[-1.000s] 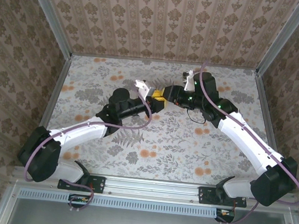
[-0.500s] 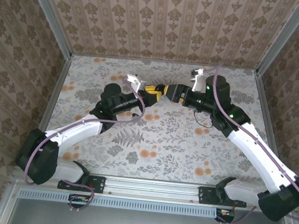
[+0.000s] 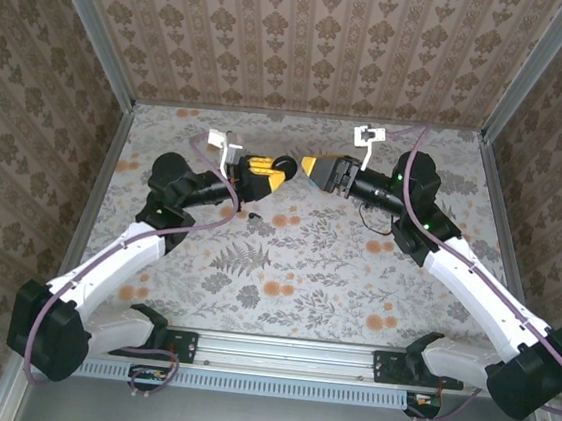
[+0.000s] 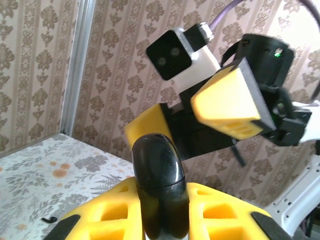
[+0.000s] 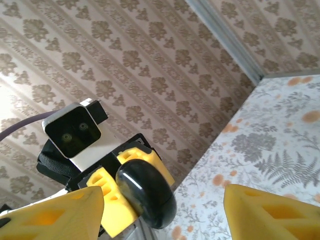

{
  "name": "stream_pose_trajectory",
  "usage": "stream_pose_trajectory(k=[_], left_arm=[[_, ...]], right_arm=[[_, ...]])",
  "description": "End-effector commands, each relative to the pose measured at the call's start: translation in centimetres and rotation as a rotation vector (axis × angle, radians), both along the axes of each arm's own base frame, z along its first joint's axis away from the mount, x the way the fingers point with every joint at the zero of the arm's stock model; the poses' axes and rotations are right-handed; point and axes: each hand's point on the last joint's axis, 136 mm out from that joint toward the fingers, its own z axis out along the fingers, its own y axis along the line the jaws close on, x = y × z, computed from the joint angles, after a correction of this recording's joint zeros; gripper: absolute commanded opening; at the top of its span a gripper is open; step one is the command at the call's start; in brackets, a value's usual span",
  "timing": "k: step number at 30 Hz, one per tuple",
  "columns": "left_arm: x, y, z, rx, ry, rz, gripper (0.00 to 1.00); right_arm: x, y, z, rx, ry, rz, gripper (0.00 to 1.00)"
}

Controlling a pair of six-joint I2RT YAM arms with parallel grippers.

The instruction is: Insert the wireless bluetooth earbuds into the charging case

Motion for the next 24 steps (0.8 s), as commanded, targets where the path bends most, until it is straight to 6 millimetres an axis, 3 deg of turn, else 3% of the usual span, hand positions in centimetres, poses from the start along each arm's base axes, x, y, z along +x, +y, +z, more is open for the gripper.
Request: stream_pose_trajectory(k=[1, 9, 15, 24], left_arm=[[-1.4, 0.5, 2.7, -0.048, -0.009, -0.052, 0.15], [-2.0, 0.4, 4.1, -0.084, 0.019, -0.099, 0.15], [-2.3, 0.4, 4.7, -0.104, 0.029, -0.128, 0.14], [-2.9, -0.1, 5.0, -0.107, 0.037, -0.171, 0.13]], right_arm=[[-2.1, 0.9, 3.3, 0.085, -0.132, 0.123, 0.65], [-3.9, 1.9, 3.7, 0.079, -0.204, 0.219, 0.60], [-3.8, 2.2, 2.6, 0.024, -0.187, 0.224, 0.56], [-4.0, 3.1, 3.1, 0.040, -0.179, 0.297, 0.56]])
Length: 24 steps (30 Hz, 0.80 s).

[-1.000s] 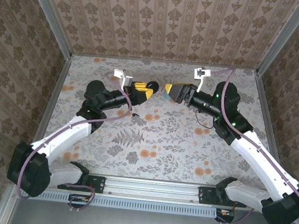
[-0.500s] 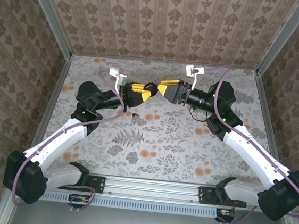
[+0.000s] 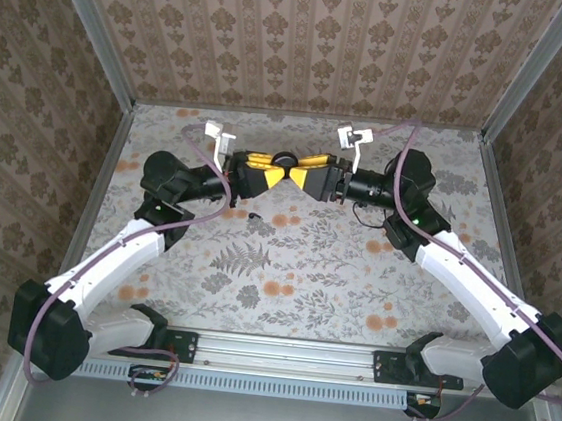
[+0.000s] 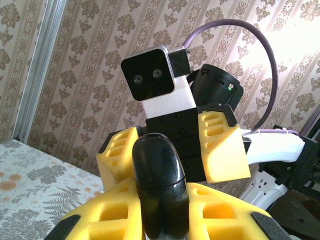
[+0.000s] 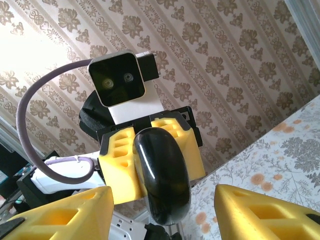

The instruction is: Insert the wireless bluetooth earbuds into the charging case

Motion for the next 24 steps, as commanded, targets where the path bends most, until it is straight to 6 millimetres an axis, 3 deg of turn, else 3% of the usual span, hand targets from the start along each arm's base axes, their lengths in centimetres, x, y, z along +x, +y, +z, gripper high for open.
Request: stream_pose_trajectory(k=[1, 9, 13, 16, 20, 24], left_arm=[[-1.2, -0.1, 2.1, -0.033, -0.056, -0.047, 0.13], [-1.2, -0.5, 1.5, -0.017, -0.037, -0.071, 0.12], [-1.0, -0.6, 1.1, 0.000, -0.025, -0.065, 0.14], [-0.8, -0.6, 0.4, 0.028, -0.014, -0.048, 0.24], [-0.5, -0.4, -0.9, 0.084, 0.004, -0.022, 0.47], [-0.6, 0.3, -2.6, 0.154, 0.007, -0.008, 0.61]], right_arm=[[-0.9, 0.4, 1.8, 0.022, -0.045, 0.060, 0.55], [-0.8, 0.7, 2.1, 0.025, -0.049, 0.077, 0.39], [-0.8, 0.8, 1.7, 0.003, -0.054, 0.083, 0.25], [-0.7, 0.8, 0.9, -0.034, -0.061, 0.073, 0.19], [-0.8, 0.6, -0.2, -0.111, -0.085, 0.060, 0.17], [-1.1, 0.3, -1.6, -0.205, -0.119, 0.058, 0.16]])
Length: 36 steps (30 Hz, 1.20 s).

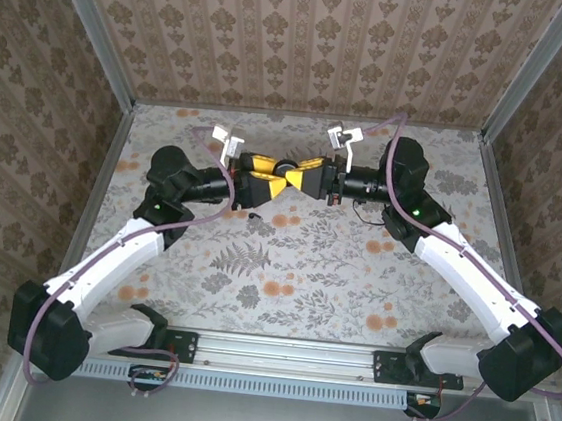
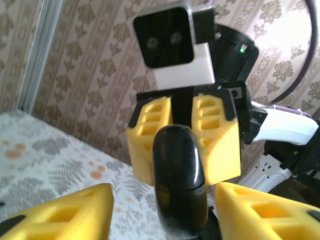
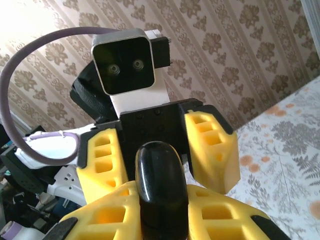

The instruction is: Insert the wireless bluetooth earbuds into the charging case

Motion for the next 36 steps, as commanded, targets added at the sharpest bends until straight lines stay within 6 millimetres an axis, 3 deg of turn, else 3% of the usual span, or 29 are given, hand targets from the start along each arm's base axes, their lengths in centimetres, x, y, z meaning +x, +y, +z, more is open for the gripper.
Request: stream_pose_trajectory(k=[1, 10, 23, 36], left_arm=[[-1.1, 0.8, -0.2, 0.057, -0.055, -0.014, 0.62], [-1.6, 0.9, -1.0, 0.048, -0.061, -0.087, 0.64], [-1.0, -0.3, -1.1, 0.023, -0.060, -0.127, 0.51], [-0.9, -0.3, -1.7, 0.037, -0.056, -0.120, 0.44]], right_arm=[[-1.0, -0.3, -0.3, -0.080, -0.079, 0.016, 0.16], [-1.5, 0.0, -1.2, -0.078, -0.098, 0.058, 0.15], [-1.5, 0.5, -0.9, -0.041, -0.089, 0.058, 0.15], [-0.6, 0.2, -0.8, -0.047, -0.091, -0.005, 0.15]])
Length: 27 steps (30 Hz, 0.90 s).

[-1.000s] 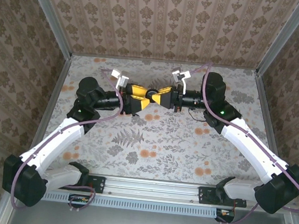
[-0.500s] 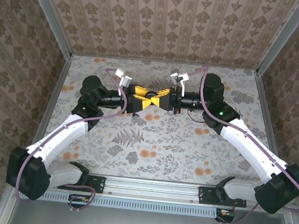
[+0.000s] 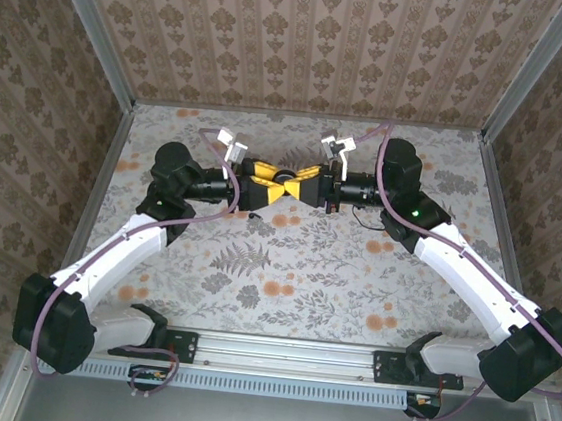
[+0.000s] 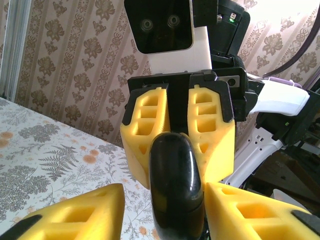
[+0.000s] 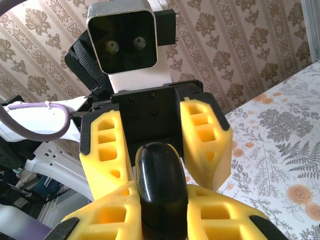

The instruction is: Insert the wireless bluetooth earbuds into the charging case

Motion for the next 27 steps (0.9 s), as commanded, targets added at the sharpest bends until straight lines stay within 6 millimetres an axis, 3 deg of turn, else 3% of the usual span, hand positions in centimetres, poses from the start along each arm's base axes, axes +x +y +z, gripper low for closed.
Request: stream_pose_trajectory(k=[1, 14, 27], left_arm=[[-0.54, -0.17, -0.10, -0.001, -0.018, -0.020, 0.43], [-0.48, -0.10, -0.28, 0.001, -0.015, -0.012, 0.44], [-0.34, -0.01, -0.25, -0.001, -0.018, -0.002, 0.20]], right_arm=[[-0.21, -0.11, 1.16, 0.028, -0.039, -0.016, 0.15], [0.06, -0.25, 0.83, 0.026, -0.028, -0.040, 0.15], [-0.17, -0.18, 0.90, 0.031, -0.024, -0.027, 0.15]])
